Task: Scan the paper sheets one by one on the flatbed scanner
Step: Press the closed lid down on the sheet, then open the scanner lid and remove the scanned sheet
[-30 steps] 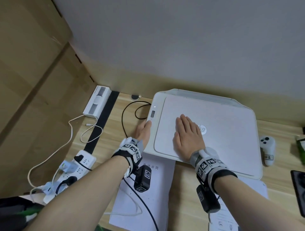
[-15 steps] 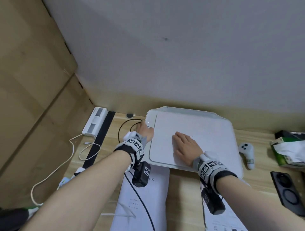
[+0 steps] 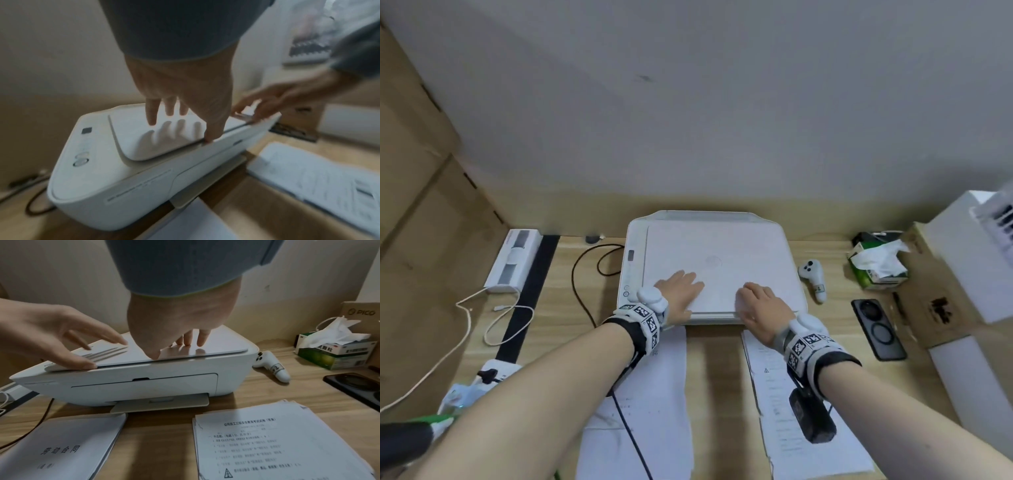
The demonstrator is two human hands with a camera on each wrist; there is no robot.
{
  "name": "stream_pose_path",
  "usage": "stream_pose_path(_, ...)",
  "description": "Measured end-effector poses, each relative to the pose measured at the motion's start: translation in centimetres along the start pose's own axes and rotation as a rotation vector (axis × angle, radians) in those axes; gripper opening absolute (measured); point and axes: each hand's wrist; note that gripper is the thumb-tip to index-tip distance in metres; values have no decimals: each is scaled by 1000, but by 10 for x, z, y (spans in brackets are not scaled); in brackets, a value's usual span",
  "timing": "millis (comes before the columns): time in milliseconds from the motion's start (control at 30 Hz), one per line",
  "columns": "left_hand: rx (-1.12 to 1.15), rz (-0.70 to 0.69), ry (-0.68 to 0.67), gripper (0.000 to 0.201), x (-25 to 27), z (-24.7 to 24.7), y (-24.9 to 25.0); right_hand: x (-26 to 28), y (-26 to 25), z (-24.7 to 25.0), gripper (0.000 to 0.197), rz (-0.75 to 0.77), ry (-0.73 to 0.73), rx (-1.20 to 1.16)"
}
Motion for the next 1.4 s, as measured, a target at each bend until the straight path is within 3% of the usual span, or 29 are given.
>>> stream_pose_path(100, -119, -87, 94, 33, 4, 8, 10, 2, -2, 9, 34, -48, 32, 13)
stream_pose_path(233, -172, -123, 165, 36, 16, 53, 4, 0, 1, 57, 34, -45, 77, 14)
stream_pose_path(300, -178, -91, 232, 46, 18, 84, -8, -7, 5, 94, 32, -59, 60, -10)
stream_pose_path(367, -193, -10, 316, 50, 19, 120, -14, -13, 11, 132, 28, -119, 127, -15)
stream_pose_path(433, -173, 55, 407, 41, 12, 148, -16, -24, 14, 160, 25, -168, 245, -18)
stream_pose_path(567, 46, 353, 525, 38, -6, 176, -14, -44, 19, 185, 14, -143, 439, -27)
stream_pose_path(700, 421, 597, 675, 44, -35, 187, -27, -72, 32, 194, 44, -61, 456, 5)
stream_pose_path(800, 672, 699, 715, 74, -50, 194, -32, -93, 42, 194, 63, -33, 443, 8)
stream_pose_path(900, 784, 731, 699, 94, -68, 197, -40, -120, 51, 188, 69, 10, 398, 1)
stream_pose_path(1033, 881, 637, 705, 81, -75, 171, -45, -145, 55, 150, 60, 46, 319, -17)
stream_pose_path(1100, 849, 616, 611, 67, -69, 147, -42, -147, 49, 115, 56, 71, 204, 4)
stream_pose_path(1233, 754, 601, 433, 64, -50, 93, -43, -134, 30, 48, 63, 140, 21, 6)
stream_pose_path(1400, 774, 633, 376, 56, -15, 49, -43, -119, -5, 12, 50, 202, 37, -28)
Point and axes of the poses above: each hand's wrist, its own x-axis away from the middle knuckle, its own z-axis out of the back of the hand, y = z × x, and after that the axes turned 5 degrees about x, right-handed
